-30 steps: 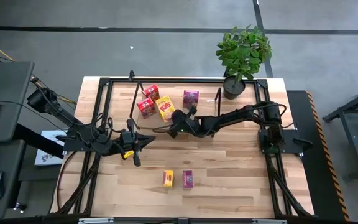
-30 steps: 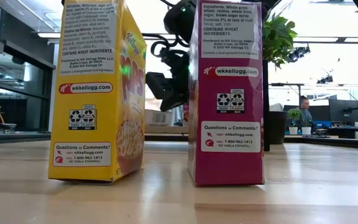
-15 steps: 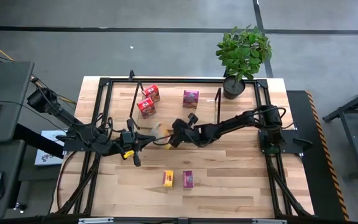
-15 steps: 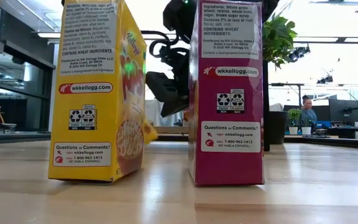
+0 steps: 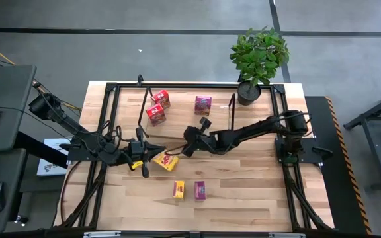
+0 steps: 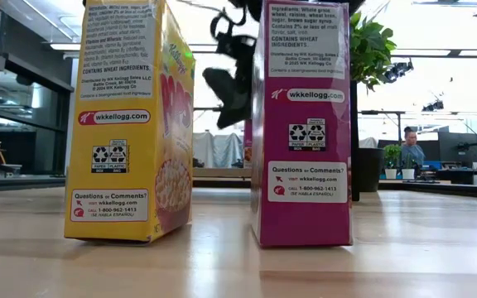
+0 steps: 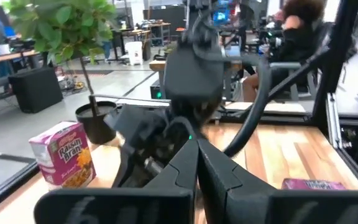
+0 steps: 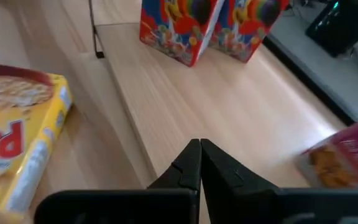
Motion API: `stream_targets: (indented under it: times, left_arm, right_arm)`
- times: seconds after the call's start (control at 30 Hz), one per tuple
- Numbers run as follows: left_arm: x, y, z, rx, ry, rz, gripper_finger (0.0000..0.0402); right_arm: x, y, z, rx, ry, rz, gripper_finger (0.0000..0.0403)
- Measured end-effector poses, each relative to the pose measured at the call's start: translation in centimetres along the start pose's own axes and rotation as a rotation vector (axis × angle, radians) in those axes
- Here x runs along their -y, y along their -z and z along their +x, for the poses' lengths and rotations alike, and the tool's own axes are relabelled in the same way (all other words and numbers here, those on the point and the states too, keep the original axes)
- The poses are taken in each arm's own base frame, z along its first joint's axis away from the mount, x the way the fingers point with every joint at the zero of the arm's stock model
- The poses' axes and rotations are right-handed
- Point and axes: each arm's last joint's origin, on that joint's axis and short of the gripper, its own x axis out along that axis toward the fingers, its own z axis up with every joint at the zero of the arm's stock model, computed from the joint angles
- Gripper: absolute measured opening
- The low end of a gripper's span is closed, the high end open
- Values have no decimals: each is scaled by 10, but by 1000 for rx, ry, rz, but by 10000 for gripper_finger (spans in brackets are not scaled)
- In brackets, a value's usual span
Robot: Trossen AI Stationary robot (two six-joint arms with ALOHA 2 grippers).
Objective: Stack cereal on shelf
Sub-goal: Put the yellow cereal box on the shelf
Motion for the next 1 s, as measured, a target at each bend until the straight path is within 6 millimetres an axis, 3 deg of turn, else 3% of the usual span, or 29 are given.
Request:
stream_targets:
  times: [0.2, 0.33, 0.47, 0.57, 0.7, 1.0]
  left_arm:
    - [1, -8, 4, -59, 32, 117, 26]
    - [-4, -10, 11, -227, 105, 114, 87]
    - [-6, 1, 16, -454, 201, 105, 162]
    - [0, 14, 18, -587, 293, 104, 208]
    - [12, 41, 21, -723, 337, 258, 244]
    - [29, 98, 41, -842, 295, 703, 248]
  right_arm:
    - [14, -1, -36, -95, 83, -77, 0]
    - [23, 6, -55, -189, 125, -96, 14]
    - [30, 16, -69, -258, 156, -104, 60]
    - [34, 27, -76, -294, 176, -105, 103]
    - [38, 42, -76, -308, 199, -87, 145]
    - [41, 57, -74, -311, 209, -54, 162]
